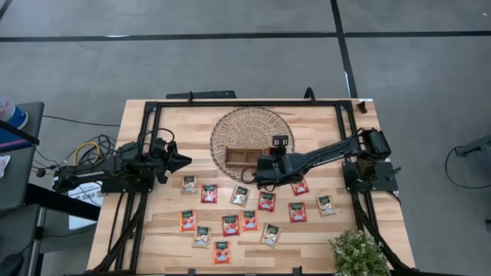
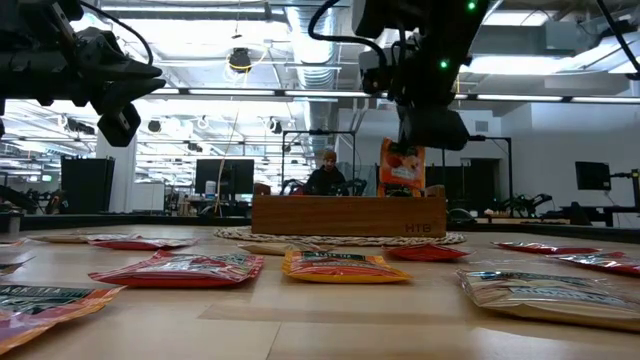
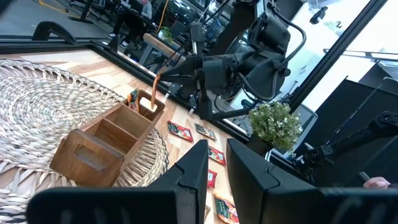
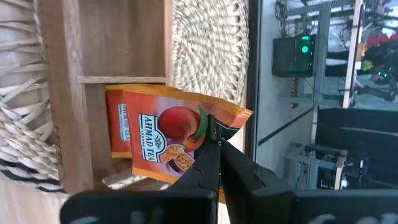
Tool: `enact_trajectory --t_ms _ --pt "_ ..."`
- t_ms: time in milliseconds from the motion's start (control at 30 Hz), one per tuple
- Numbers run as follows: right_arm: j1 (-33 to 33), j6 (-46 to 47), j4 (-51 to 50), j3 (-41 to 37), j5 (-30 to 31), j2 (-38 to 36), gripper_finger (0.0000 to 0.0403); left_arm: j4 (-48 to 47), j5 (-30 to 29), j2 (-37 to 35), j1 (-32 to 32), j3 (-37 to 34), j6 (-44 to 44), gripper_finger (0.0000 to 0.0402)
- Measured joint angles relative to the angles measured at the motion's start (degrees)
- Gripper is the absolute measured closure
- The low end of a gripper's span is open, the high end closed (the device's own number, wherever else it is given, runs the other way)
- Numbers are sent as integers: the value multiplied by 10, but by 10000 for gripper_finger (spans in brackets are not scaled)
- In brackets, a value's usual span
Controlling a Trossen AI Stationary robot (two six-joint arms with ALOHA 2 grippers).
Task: Pick & Place Tea
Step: Put the orange tea bag into the right section of the wooden organizer
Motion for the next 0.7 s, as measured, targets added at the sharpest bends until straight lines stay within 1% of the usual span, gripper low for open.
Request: enact_trajectory --t_ms 233,367,600,700 --pt "-1 -38 48 -22 0 0 403 0 0 0 0 0 0 351" --pt "-1 -38 52 -40 0 0 403 0 0 0 0 0 0 351" --pt "-1 -38 68 -41 3 0 403 -1 -6 0 0 0 0 351" --pt "-1 -38 76 -41 3 16 403 -1 -9 0 0 0 0 351"
